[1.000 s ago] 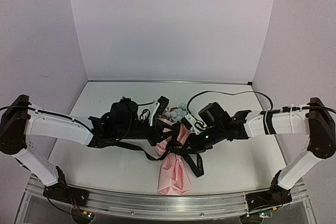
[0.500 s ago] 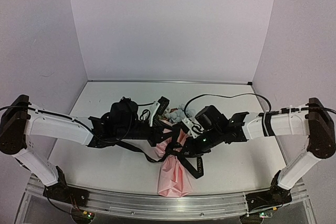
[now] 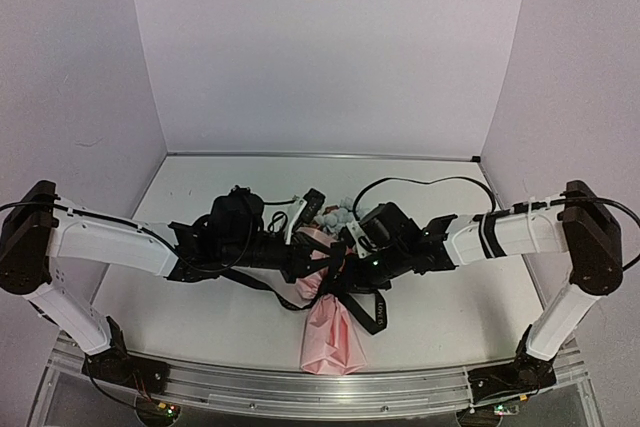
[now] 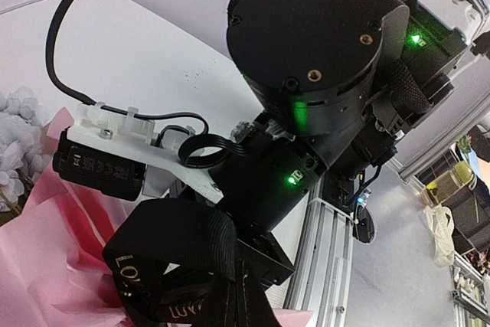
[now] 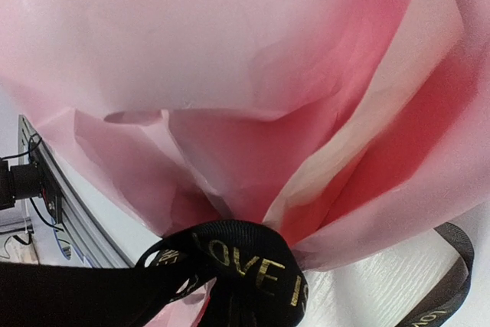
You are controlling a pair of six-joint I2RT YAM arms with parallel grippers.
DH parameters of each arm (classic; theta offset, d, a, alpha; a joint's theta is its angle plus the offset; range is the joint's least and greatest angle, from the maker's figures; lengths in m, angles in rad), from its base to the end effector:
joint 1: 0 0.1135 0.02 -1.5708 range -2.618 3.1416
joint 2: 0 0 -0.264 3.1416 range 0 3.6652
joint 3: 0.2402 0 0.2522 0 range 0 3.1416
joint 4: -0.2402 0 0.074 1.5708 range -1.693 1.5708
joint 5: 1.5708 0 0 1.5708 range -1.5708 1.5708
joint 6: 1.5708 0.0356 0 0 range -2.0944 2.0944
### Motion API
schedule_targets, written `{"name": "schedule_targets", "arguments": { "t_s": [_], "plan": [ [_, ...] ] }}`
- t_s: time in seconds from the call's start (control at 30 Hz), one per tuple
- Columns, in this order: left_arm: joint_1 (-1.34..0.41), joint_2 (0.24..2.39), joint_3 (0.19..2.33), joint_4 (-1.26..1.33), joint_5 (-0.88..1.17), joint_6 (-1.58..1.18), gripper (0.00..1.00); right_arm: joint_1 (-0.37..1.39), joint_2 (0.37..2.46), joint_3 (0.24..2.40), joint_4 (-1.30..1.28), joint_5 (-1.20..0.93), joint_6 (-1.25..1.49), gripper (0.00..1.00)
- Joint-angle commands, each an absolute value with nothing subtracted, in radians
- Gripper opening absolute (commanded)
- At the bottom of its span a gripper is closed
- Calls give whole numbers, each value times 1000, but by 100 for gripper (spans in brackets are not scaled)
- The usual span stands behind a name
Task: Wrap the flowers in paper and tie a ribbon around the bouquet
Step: Cross the ribbon over the folded bouquet.
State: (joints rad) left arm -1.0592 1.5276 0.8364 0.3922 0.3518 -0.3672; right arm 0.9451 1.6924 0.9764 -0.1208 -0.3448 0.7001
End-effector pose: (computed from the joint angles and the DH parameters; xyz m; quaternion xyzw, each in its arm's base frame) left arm 0.1549 -0.3009 0.2357 0.3664 0.7099 -0.4890 0.3501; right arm 0.1942 0.2893 0.1802 -0.1735 0.9052 0.3680 0.1231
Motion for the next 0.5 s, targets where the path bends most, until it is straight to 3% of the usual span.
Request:
{"name": "schedule_targets", "arguments": {
  "t_s": [0.0, 0.2, 0.47],
  "plan": [
    [-1056, 1533, 845, 411, 428, -364, 0, 949, 1692, 990, -70, -243, 730, 0],
    [-1103, 1547, 860, 322, 533, -334, 0, 949, 1709, 979, -42, -185, 724, 0],
    [-1175, 1641, 855, 233, 506, -340, 1, 949, 1727, 957, 41, -166, 691, 0]
  ]
}}
